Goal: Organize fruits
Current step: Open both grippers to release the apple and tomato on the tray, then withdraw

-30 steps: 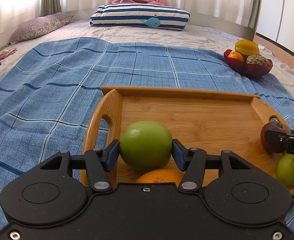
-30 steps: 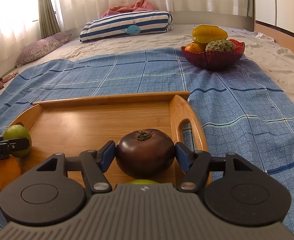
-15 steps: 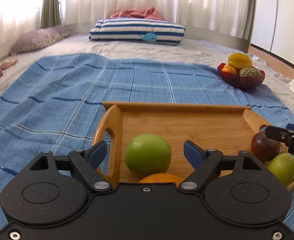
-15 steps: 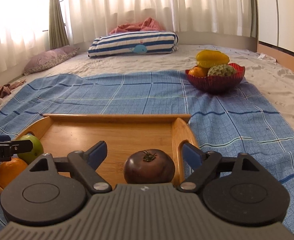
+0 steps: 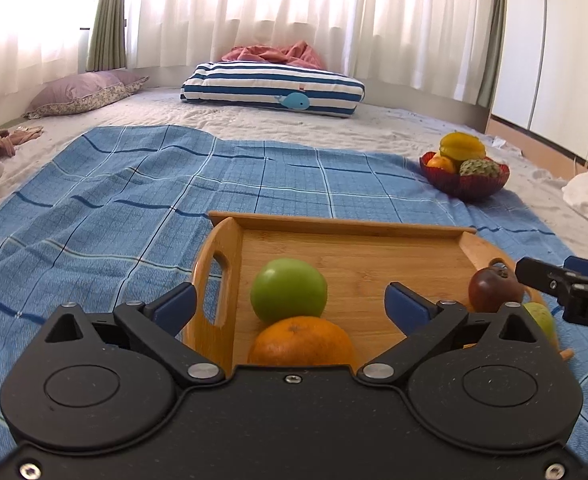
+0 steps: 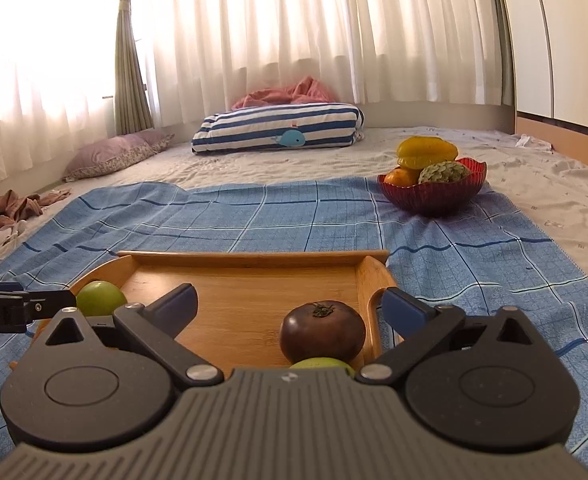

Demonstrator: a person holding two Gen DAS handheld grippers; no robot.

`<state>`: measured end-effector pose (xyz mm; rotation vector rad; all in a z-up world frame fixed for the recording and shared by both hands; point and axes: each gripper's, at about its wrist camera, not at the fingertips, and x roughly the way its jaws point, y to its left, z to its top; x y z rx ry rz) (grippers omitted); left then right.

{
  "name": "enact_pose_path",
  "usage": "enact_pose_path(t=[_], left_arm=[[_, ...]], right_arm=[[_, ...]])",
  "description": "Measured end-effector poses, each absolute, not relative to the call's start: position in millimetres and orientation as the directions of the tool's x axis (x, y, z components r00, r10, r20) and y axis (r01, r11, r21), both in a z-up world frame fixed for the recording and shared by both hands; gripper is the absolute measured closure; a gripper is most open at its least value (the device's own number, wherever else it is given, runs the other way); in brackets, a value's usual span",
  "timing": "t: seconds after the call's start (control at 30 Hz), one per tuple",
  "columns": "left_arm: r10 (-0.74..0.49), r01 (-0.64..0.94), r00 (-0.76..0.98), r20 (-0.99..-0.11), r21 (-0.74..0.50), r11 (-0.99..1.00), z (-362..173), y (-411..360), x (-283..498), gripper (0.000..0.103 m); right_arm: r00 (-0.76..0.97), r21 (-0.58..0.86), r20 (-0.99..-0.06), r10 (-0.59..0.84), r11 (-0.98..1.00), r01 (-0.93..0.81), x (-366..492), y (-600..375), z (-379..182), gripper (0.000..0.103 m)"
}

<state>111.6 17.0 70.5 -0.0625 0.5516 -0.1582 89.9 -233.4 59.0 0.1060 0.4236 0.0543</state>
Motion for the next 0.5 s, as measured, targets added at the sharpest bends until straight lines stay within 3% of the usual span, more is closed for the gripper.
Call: enact_pose_path(t=[0.5], left_arm=[[-0.160,0.146,0.864,-0.478,-0.065,0.987,60.4,12.1,72.1,0.000]], right_arm=[[0.938,0.025,-0.342,0.056,0.998,-0.050,51.9,-213.2,41.7,0.000]])
